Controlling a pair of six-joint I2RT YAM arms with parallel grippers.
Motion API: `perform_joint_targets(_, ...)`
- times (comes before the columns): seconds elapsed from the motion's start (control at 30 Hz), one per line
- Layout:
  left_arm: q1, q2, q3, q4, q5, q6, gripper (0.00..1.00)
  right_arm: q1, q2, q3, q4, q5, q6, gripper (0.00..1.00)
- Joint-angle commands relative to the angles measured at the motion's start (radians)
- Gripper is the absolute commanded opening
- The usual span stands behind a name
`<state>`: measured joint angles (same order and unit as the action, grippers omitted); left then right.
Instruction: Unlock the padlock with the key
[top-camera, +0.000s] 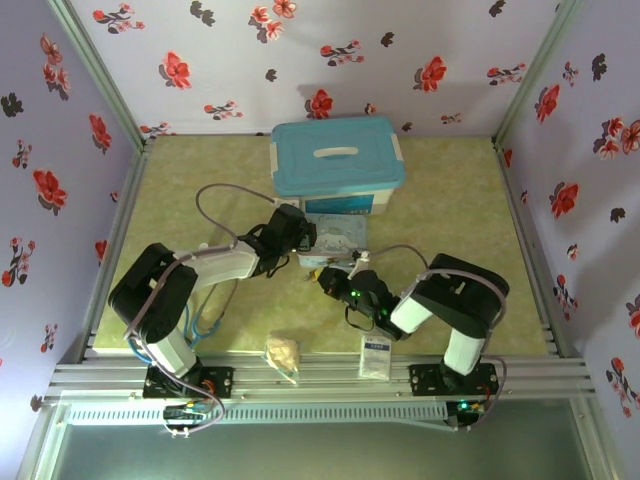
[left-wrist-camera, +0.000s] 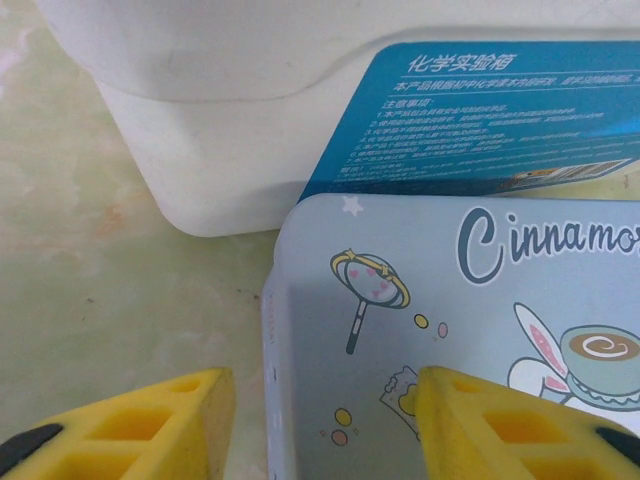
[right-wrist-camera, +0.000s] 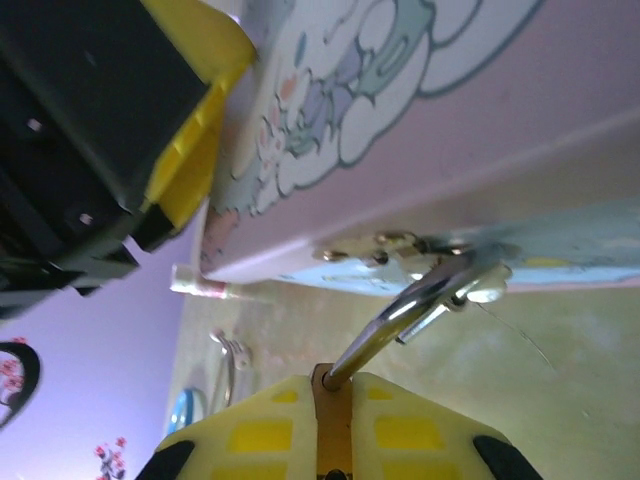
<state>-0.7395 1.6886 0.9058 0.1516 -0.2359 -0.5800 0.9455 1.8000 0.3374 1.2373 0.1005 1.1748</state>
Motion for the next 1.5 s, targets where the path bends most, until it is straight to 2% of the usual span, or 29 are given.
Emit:
perform_joint_targets(0.0, 0.000, 0.063, -0.057, -0.124, -0.055, 0.022, 0.50, -0.022, 0.130, -0.065, -0.011, 0.074, 0.189, 0.00)
perform_joint_targets(0.1, 0.000, 0.053, -0.066, -0.138, -0.082, 0.022, 0.50, -0.026, 0.152, -0.092, 0.040, 0.100, 0.199, 0.00)
perform_joint_targets(0.4, 0.000, 0.049, -0.059, -0.180, -0.123, 0.031, 0.49, -0.082, -0.088, -0.146, -0.283, 0.136, 0.127, 0.00)
perform_joint_targets(0.63, 0.000, 0.072, -0.059, -0.183, -0.127, 0.034, 0.49, -0.109, -0.270, -0.161, -0.411, 0.119, 0.057, 0.00)
perform_joint_targets(0.73, 0.000, 0.079, -0.065, -0.179, -0.128, 0.028, 0.49, -0.117, -0.345, -0.192, -0.398, 0.142, 0.026, 0.00)
perform_joint_targets(0.83, 0.000, 0.084, -0.071, -0.165, -0.127, 0.026, 0.49, -0.117, -0.414, -0.150, -0.553, 0.147, 0.013, 0.00)
perform_joint_targets(1.0, -0.001, 0.082, -0.071, -0.164, -0.127, 0.025, 0.49, -0.193, -0.386, -0.195, -0.416, 0.080, 0.079, 0.00)
perform_joint_targets(1.2, -0.005, 0.091, -0.054, -0.173, -0.123, 0.039, 0.49, -0.202, -0.534, -0.186, -0.579, 0.099, 0.042, 0.00)
perform_joint_targets(1.27, -0.014, 0.097, -0.052, -0.166, -0.123, 0.036, 0.49, -0.202, -0.536, -0.182, -0.584, 0.084, 0.058, 0.00)
perform_joint_targets(1.4, -0.032, 0.103, -0.053, -0.152, -0.123, 0.024, 0.48, -0.207, -0.470, -0.173, -0.485, 0.075, 0.142, 0.00)
perform_joint_targets(1.47, -0.034, 0.109, -0.050, -0.152, -0.123, 0.020, 0.49, -0.206, -0.454, -0.152, -0.525, 0.089, 0.166, 0.00)
